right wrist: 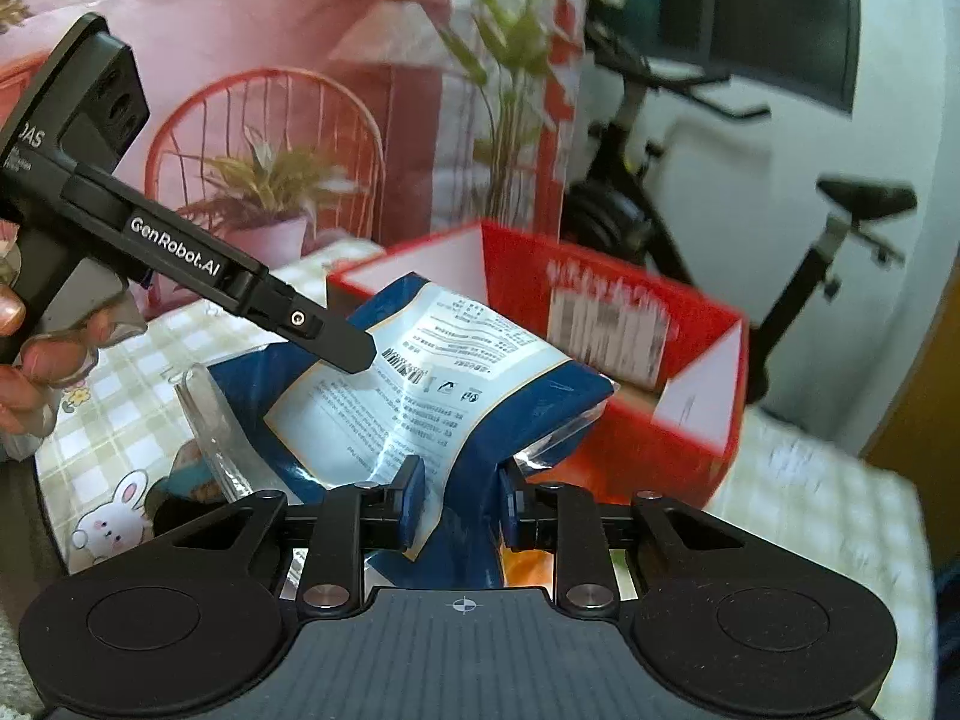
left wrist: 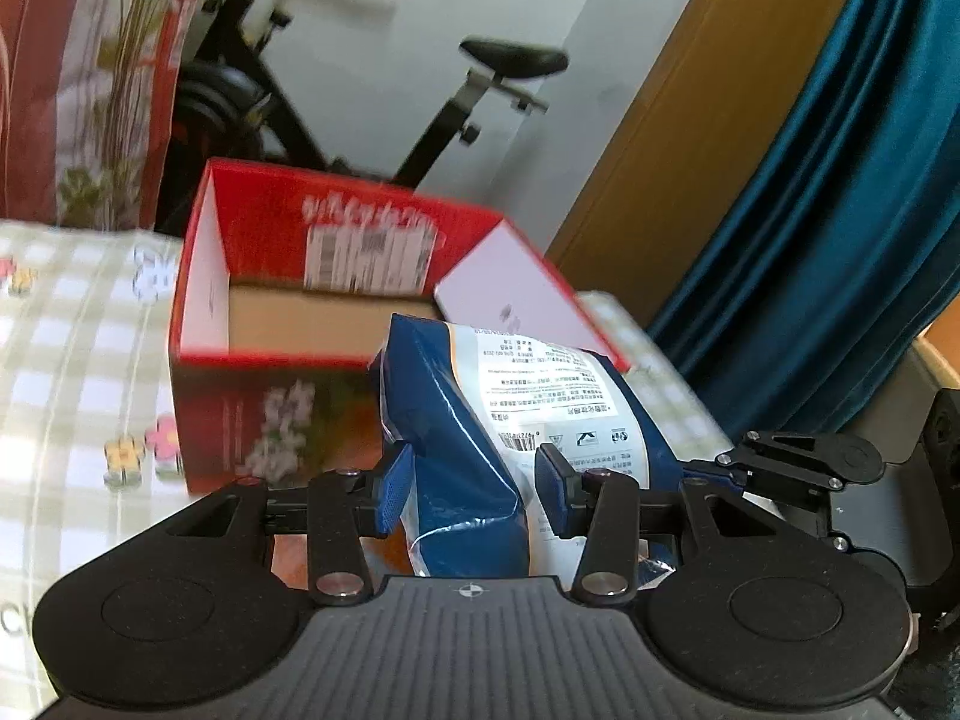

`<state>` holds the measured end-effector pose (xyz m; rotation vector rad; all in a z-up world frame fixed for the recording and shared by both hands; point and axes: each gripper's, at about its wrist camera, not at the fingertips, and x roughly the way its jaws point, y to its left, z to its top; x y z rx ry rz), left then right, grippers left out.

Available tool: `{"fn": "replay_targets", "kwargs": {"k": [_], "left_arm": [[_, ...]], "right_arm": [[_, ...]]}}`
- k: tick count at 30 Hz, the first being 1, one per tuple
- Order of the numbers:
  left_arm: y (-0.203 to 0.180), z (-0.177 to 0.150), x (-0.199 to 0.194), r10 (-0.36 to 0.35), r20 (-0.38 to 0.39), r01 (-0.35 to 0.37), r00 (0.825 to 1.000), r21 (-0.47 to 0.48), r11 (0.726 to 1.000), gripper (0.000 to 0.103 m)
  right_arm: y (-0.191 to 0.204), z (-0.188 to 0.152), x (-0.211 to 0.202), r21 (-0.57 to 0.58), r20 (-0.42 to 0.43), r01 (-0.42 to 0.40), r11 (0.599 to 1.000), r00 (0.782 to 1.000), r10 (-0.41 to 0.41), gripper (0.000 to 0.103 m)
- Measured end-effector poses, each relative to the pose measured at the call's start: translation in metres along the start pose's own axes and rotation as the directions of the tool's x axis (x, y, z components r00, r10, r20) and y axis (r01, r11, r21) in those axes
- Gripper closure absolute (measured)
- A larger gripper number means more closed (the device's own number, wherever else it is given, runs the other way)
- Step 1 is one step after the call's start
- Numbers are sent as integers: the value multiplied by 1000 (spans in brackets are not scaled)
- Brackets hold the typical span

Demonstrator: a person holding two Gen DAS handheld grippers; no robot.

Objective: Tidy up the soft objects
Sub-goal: 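Lift the blue bag with the left tool and drop it into the red box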

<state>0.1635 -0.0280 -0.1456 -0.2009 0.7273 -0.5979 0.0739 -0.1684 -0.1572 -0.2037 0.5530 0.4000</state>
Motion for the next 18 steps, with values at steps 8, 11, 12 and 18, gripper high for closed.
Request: {"fn": "replay_targets", "kwargs": {"k": [8,11,12,18], "left_arm": [[0,41,8,19,104,-22,994,25,999,55],[9,56,17,27,128,-26,991,-4,1000,55],[13,61,22,29,133,-27,991,-17,999,55],[34,80,44,55,132,-48,990,-49,998,55]], "right_arm": [[-19,45,11,-115,72,61,991,996,-53,80],[-27,63,27,-149,92,84,985,993,-71,80],[-31,68,34,-153,97,88,984,993,-74,80],[-45,82,77,-155,85,93,984,993,-81,80]]}}
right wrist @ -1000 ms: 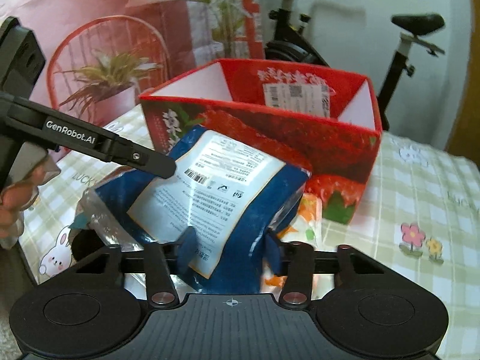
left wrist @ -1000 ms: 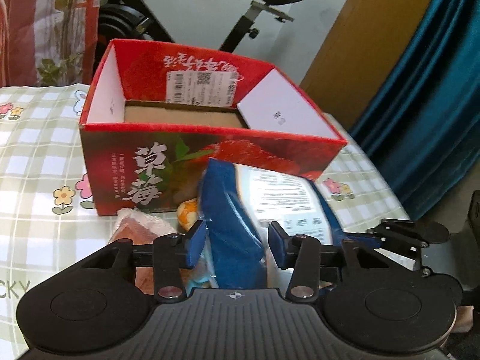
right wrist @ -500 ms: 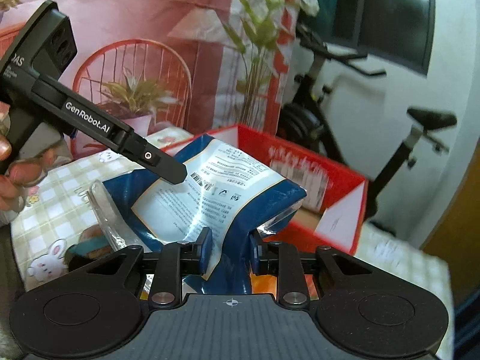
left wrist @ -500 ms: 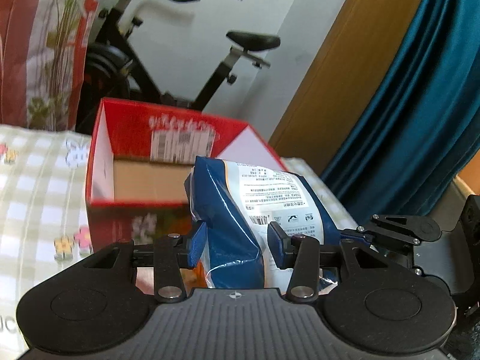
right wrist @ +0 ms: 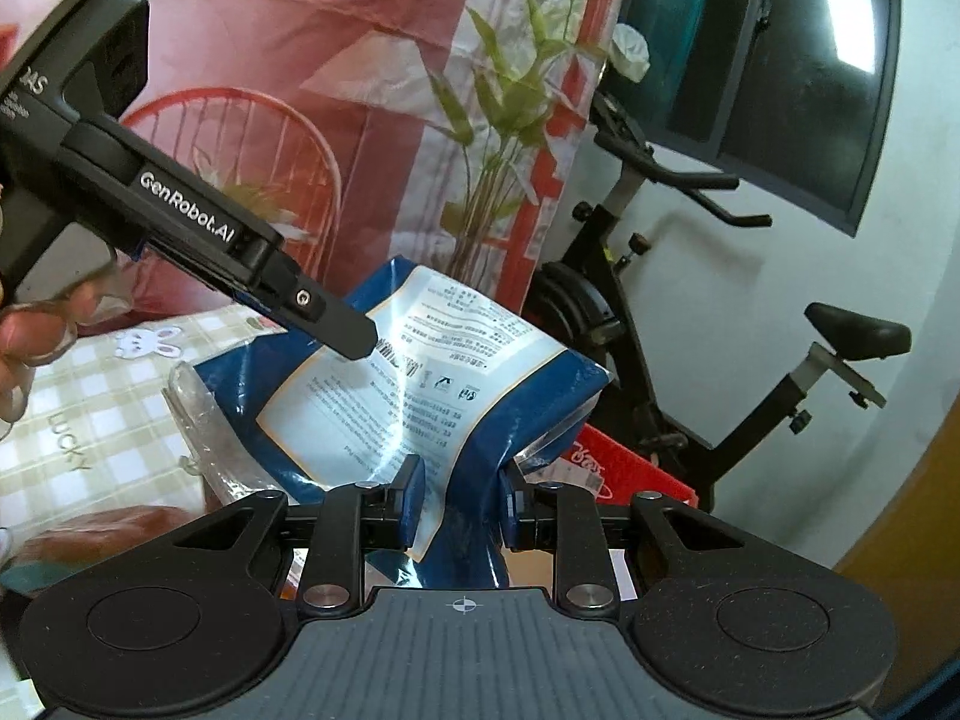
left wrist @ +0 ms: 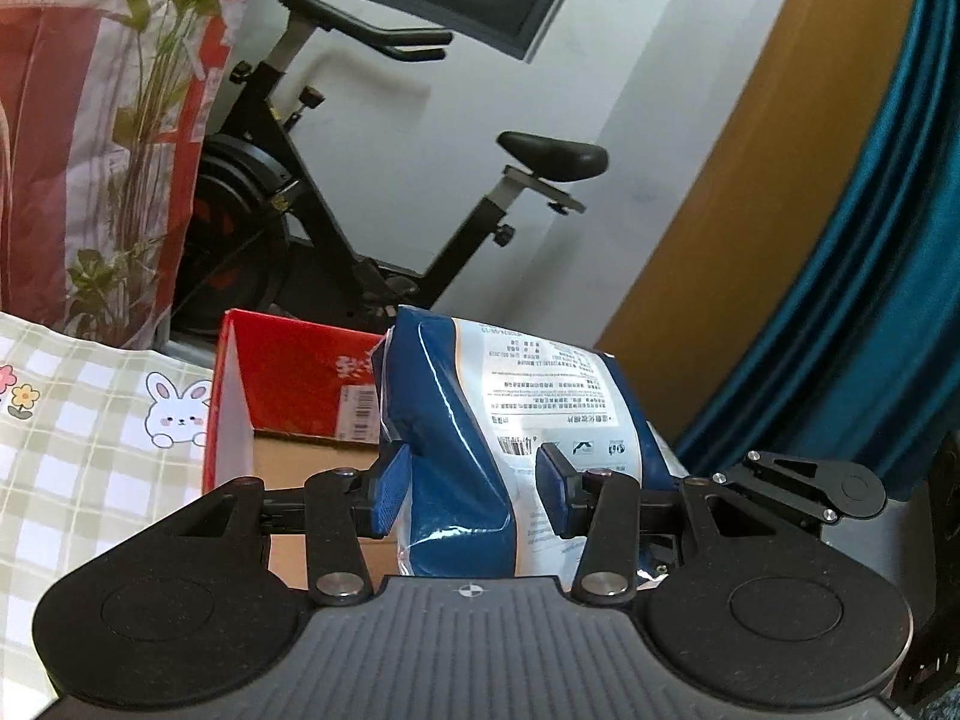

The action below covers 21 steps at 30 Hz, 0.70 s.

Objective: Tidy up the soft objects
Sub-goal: 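Lift the blue bag with the left tool and drop it into the red box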

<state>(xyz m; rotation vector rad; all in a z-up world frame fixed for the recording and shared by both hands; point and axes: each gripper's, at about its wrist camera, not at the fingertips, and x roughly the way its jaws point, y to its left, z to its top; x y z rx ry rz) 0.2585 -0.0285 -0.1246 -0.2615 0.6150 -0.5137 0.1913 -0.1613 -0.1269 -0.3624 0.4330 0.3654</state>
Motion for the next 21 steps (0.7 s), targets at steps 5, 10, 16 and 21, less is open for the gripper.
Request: {"fn": "replay_targets", "kwargs": {"k": [5,10,16,21], "left_arm": [[16,5,24,33,-37,-34,999,-20,999,55],[33,5,39,51,-69,-54,996,-44,998,55],[40,2,54,78,-110,-82,991,-27,996,55],[41,1,58,109,-124,-107,986,22,994,51]], "right_arm": [[-3,-1,35,0,-37,-9,1000,999,9,81],[-5,-2,67,7,-83,-18,1000,996,18,82],[-10,-9,99,50,-155,-29,998,987,37,86],[-8,-16,124,75,-259,-12,997,965,31,93]]}}
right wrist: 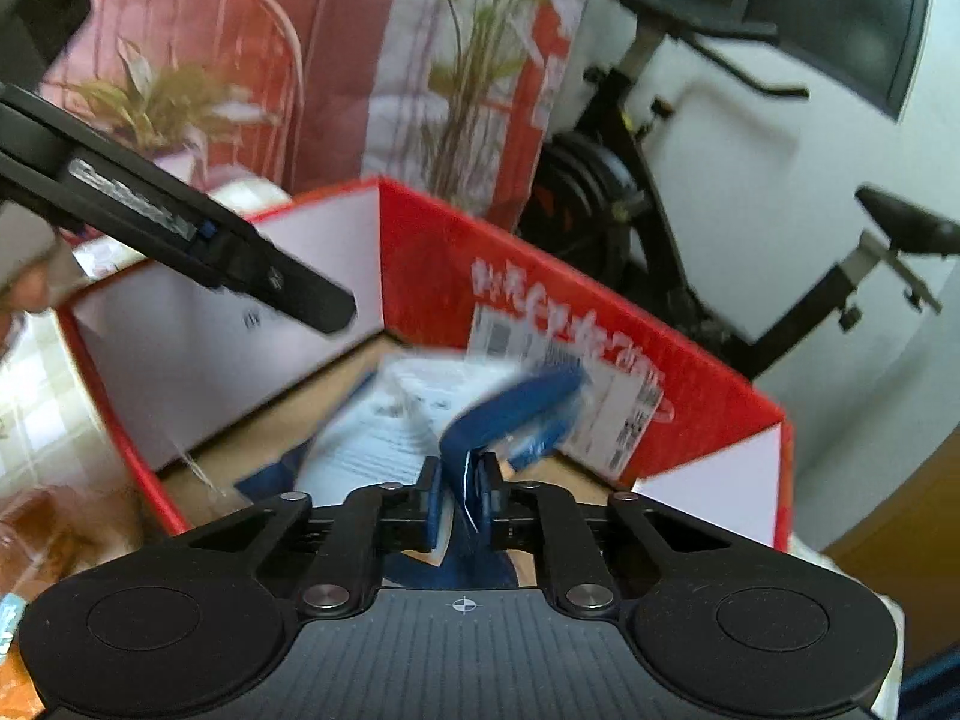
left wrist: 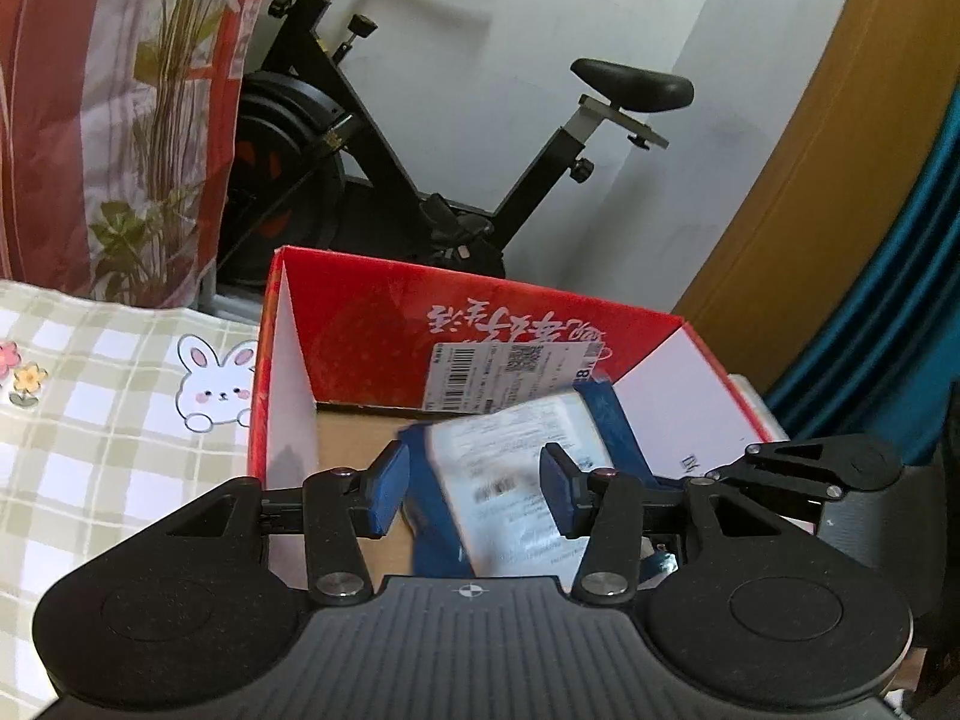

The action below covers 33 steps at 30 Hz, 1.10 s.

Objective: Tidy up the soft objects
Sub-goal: 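Lift the blue bag with the left tool and drop it into the red box, then move the left tool to the clear-wrapped bread loaf and grasp it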

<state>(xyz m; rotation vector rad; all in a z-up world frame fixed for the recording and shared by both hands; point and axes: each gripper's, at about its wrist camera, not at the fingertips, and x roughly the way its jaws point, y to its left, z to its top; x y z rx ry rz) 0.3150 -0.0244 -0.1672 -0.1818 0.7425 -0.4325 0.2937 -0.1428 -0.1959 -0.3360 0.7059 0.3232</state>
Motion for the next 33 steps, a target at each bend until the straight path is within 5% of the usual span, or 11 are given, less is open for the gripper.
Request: {"fn": "replay_targets", "kwargs": {"k": [7,13,33], "left_arm": [[8,-3,-2,34,-3,-33,999,5,999,50],[3,-4,-12,63,20,-64,998,32,997,49],[-27,-42,-98,152,137,-172,979,157,972,42]], "right_arm": [[-5,1,16,77,-80,23,997,997,-17,92],[-11,1,15,128,-130,135,983,984,-118,76],[18,-20,-89,299,77,79,951,991,-106,64]]}}
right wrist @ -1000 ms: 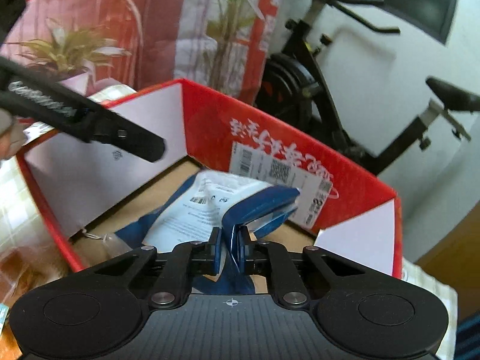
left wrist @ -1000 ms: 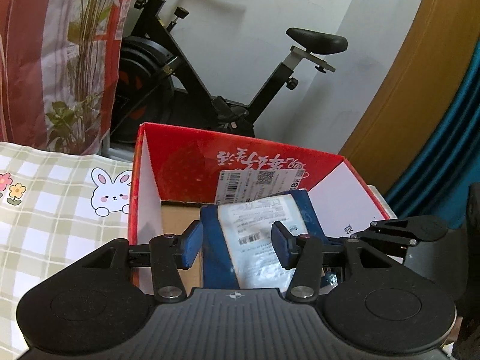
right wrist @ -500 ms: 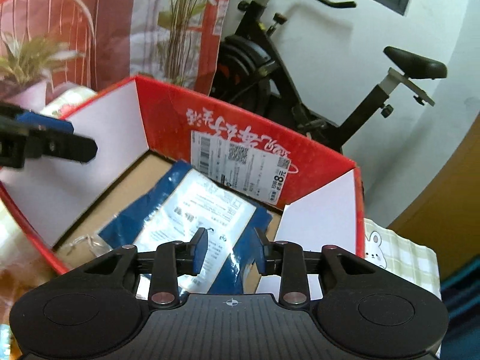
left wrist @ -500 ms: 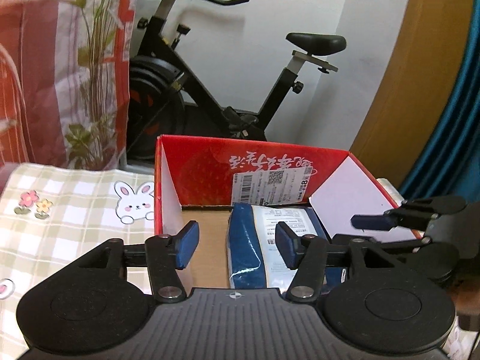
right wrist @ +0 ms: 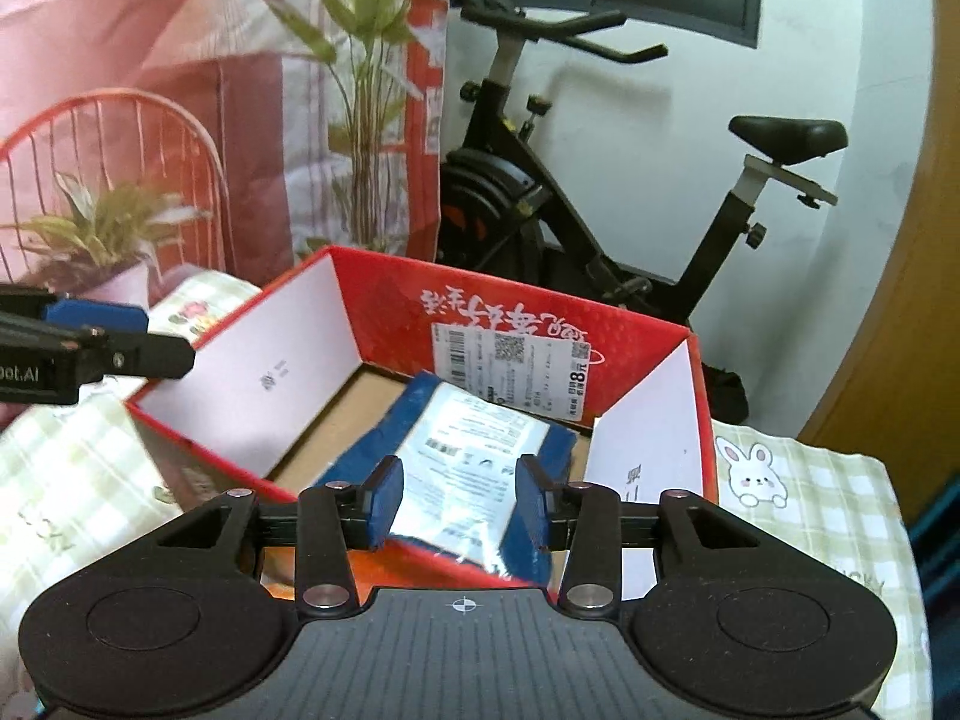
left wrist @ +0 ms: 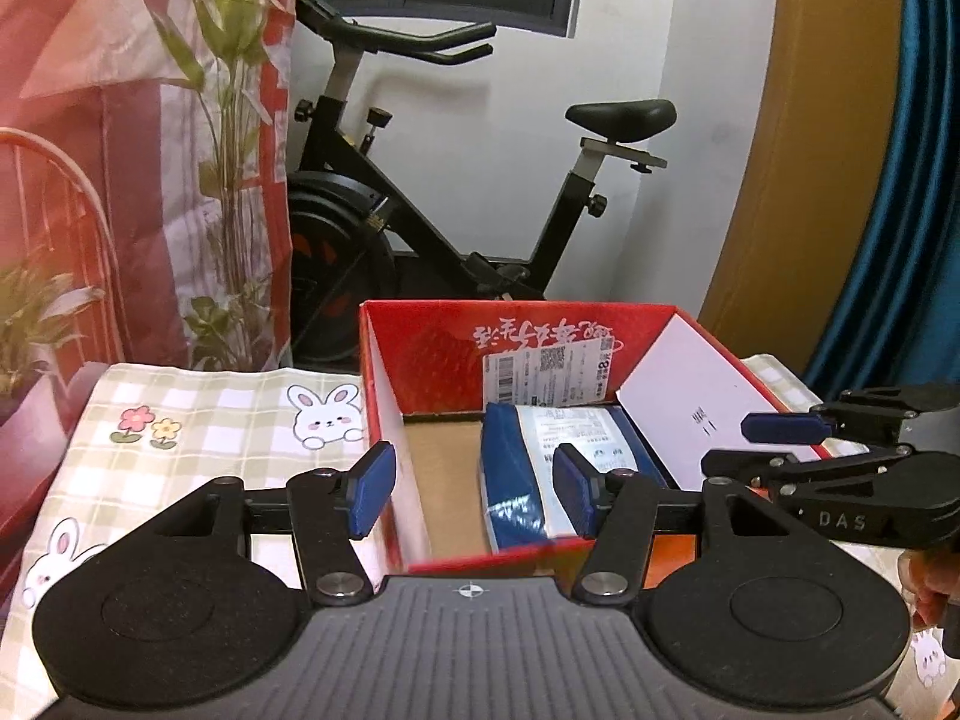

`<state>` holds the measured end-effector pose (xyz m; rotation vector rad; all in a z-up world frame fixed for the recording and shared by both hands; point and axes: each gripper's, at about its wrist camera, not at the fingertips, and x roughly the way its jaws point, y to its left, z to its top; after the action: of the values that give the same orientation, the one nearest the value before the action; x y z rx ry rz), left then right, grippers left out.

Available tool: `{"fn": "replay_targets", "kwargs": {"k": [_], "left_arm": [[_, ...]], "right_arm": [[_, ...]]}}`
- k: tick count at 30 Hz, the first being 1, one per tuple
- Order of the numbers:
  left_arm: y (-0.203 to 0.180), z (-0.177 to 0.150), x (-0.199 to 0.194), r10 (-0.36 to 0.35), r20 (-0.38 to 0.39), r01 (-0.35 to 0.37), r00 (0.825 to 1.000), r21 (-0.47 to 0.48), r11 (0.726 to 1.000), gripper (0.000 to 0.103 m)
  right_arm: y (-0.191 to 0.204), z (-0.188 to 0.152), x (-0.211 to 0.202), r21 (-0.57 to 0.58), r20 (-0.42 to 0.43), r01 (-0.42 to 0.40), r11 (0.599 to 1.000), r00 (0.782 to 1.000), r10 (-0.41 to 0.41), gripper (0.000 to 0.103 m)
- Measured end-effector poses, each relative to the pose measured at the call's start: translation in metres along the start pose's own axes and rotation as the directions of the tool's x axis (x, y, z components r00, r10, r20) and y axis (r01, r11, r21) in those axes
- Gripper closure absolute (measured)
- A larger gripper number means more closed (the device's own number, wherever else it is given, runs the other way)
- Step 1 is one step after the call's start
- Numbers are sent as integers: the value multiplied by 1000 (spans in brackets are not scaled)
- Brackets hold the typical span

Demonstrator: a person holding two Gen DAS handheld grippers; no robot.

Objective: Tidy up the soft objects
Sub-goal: 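Move the left tool to the clear-wrapped bread loaf and grasp it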

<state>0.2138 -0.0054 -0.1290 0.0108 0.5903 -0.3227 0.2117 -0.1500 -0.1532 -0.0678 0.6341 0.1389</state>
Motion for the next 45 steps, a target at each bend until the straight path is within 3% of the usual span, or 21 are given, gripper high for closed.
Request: {"fn": "replay_targets", "kwargs": {"k": [15,21,29,45], "left_arm": [[-2,-40,-55,27,46,-28,999,32,999,41],[0,-58,-67,37,49,-38,998,23,999,41],[8,-84,-77,41,21,-39,999,-89,995,41],[22,-119,-65,-3,-62,-7,998,-160,987,41]], "right_arm": [[27,-53,-61,98,119,-13,995,993,1,59],[39,-81,-77,108,152,-26,994,988,9,44],[42,-96,-84,134,153,-33,990,988,12,44],[69,-112,-69,78,87,-85,993,993,79,45]]}}
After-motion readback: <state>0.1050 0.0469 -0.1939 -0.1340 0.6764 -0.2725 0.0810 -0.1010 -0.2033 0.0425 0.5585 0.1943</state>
